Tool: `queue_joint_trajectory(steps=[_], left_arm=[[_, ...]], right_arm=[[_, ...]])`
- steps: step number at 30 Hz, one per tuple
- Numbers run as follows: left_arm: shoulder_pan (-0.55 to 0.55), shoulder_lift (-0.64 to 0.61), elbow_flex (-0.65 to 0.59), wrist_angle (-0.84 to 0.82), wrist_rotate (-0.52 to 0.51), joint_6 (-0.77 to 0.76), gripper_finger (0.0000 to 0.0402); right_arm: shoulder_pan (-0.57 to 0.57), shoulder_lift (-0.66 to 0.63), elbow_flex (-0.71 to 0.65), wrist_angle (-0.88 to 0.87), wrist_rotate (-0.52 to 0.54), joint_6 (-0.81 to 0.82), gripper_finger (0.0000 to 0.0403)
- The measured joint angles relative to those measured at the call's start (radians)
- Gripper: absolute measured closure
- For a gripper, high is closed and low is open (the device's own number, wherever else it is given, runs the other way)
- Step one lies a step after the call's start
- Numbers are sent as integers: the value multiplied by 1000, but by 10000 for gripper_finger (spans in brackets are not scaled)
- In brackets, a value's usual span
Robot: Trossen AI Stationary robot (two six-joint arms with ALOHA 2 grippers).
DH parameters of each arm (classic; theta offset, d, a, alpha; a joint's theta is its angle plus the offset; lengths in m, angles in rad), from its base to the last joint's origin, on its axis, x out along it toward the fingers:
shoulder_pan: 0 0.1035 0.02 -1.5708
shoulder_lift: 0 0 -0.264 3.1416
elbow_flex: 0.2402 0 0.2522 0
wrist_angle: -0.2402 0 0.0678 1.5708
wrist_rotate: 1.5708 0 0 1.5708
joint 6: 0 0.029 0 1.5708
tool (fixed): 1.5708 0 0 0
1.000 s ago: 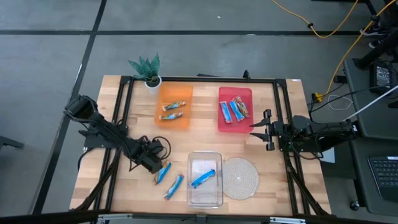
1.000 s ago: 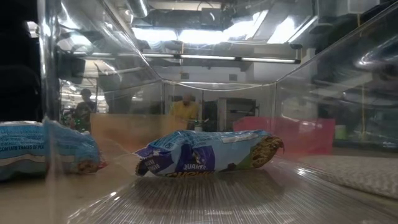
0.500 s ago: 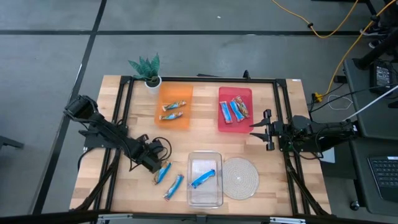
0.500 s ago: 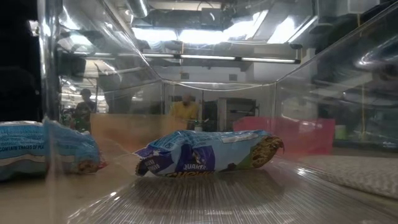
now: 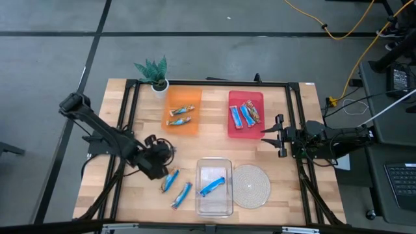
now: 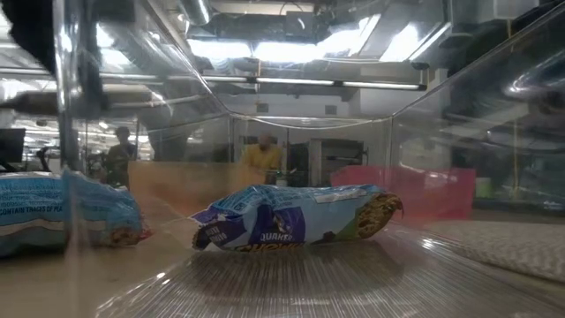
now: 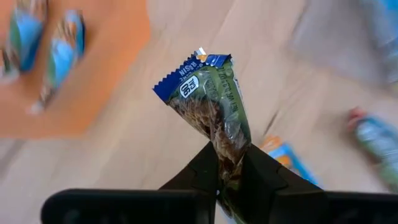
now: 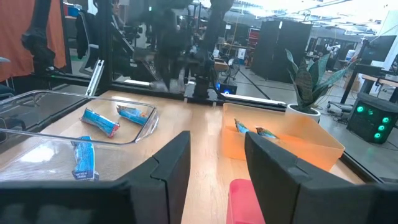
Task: Pick and place Granola Bars by type
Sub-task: Put the blue granola bar into the transparent bin
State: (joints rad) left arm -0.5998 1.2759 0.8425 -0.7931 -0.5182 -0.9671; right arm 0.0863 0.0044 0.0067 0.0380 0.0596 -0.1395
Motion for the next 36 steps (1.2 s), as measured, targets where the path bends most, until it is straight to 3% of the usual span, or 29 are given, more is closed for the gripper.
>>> queue_joint_trajectory(steps=[11,22,36], left_arm=[[-29,-147,197,13,-40,332,363],[-29,-125,335,12,-66,535,363],[124,26,488,12,120,694,363]], right_arm=[[0,0,0,0,0,0,247],[0,0,0,0,0,0,247],[0,0,0,0,0,0,247]])
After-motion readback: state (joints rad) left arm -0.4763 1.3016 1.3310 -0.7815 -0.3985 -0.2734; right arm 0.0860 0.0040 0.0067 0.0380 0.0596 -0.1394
